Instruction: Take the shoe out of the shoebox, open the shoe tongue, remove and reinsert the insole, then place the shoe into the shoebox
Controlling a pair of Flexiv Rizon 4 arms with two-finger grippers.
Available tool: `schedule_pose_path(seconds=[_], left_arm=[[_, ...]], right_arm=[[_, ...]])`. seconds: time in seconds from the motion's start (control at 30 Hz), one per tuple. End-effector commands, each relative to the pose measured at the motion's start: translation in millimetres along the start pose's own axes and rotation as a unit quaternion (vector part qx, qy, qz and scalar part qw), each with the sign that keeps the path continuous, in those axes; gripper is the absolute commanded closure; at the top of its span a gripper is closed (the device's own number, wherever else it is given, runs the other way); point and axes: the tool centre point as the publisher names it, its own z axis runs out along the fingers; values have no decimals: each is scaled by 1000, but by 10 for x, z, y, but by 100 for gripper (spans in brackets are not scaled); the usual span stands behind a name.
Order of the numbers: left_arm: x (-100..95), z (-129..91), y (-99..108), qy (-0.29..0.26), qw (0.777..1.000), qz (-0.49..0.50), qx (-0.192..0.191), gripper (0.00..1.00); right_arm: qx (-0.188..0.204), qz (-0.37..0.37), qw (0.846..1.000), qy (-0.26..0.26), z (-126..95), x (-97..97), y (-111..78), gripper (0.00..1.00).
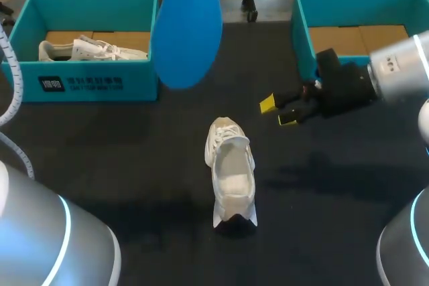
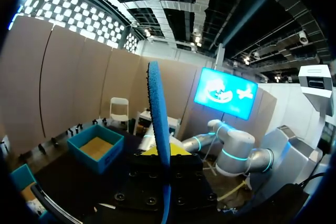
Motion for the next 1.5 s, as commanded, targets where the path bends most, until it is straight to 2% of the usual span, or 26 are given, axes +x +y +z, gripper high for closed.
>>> schedule_pose_path(seconds=[0.03,0.1,0.2,0.33,0.5,0.6,0.63,0.67,0.7,1.2,1.27,1.33,1.47,1.5], left_arm=[[-1,8,-7,0,1000,0,-1,100],[-1,8,-7,0,1000,0,-1,100],[-107,30,13,-2,999,36,12,100],[-238,44,57,11,996,87,25,100],[-306,8,199,46,976,207,51,100],[-305,-26,333,66,944,318,52,100],[-306,-36,394,64,924,373,54,100],[-323,-40,477,61,893,442,53,100],[-360,-50,575,53,853,515,59,100],[-360,-50,575,53,853,515,59,100],[-379,-18,685,42,821,567,54,100],[-436,5,798,20,804,591,68,100],[-509,36,1040,-62,760,643,68,100],[-513,53,1113,-84,735,671,51,100]], right_arm=[[3,4,999,35,5,-34,34,0],[9,7,999,42,-2,-41,52,0],[16,11,998,62,-16,-41,72,0],[20,15,998,63,-22,-42,77,0],[20,15,998,63,-22,-42,77,0],[20,15,998,63,-22,-42,77,0],[20,15,998,63,-22,-42,77,0],[20,15,998,63,-22,-42,77,0],[20,15,998,63,-22,-42,77,0],[20,15,998,63,-22,-42,77,0],[20,15,998,63,-22,-42,77,0],[20,15,998,63,-22,-42,77,0],[20,15,998,63,-22,-42,77,0],[20,15,998,63,-22,-42,77,0]])
